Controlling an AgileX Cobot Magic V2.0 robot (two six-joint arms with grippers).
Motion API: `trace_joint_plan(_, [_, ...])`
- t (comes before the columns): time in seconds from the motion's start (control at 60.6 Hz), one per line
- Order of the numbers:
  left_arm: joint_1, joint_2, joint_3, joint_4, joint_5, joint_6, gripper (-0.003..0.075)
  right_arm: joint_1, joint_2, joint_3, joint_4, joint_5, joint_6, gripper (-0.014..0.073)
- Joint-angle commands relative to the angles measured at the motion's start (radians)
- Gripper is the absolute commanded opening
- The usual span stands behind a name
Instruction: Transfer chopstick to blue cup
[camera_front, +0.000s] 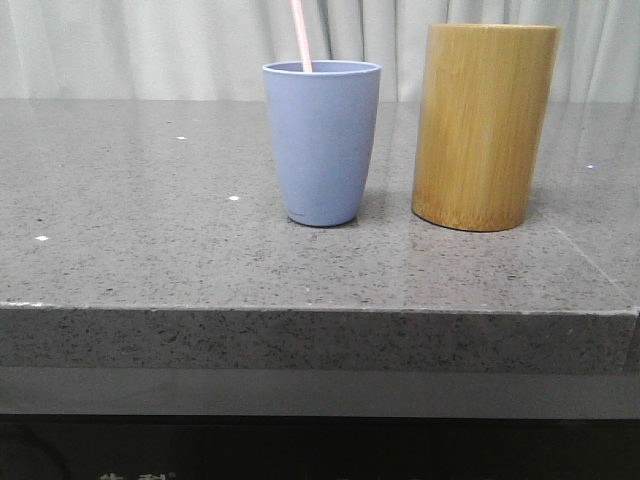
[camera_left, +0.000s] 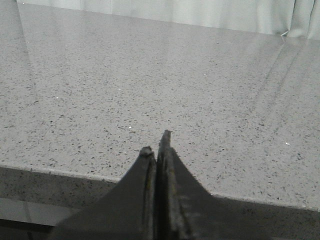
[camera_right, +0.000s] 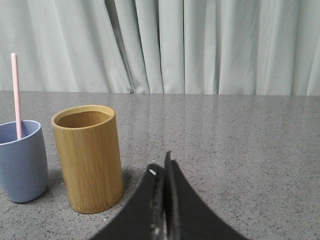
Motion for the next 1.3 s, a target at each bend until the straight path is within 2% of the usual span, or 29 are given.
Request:
trace_joint_plan(0.0, [0.001,-0.024,0.008,-0.010,-0.071,-0.009,-0.0019,-0.006,0.012,-0.027,0.002,-0.083,-0.005,-0.0088])
trace_joint_plan(0.413, [0.001,-0.024,0.008,-0.010,-0.071,-0.009,-0.0019,-0.006,0.012,-0.010,-0.021,-0.089,-0.005,-0.0088])
trace_joint_plan(0.628, [0.001,-0.024,0.008,-0.010,-0.071,-0.009,-0.0019,-0.006,-0.046,0.212,-0.006,-0.208,-0.005,-0.0088])
trace_joint_plan(0.793, [0.001,-0.024,0.008,-0.010,-0.071,-0.009,-0.0019,-0.006,-0.068,0.323,-0.006,-0.236,-0.005,-0.0088])
trace_joint_plan(0.908, [0.001,-0.024,0.008,-0.010,-0.071,-0.009,-0.0019,-0.006,-0.068,0.321,-0.014,-0.186,-0.005,-0.0088])
trace_joint_plan(1.288, [0.001,-0.024,0.008,-0.010,-0.071,-0.009,-0.0019,-0.006,-0.068,0.321,-0.014,-0.182,-0.005,-0.0088])
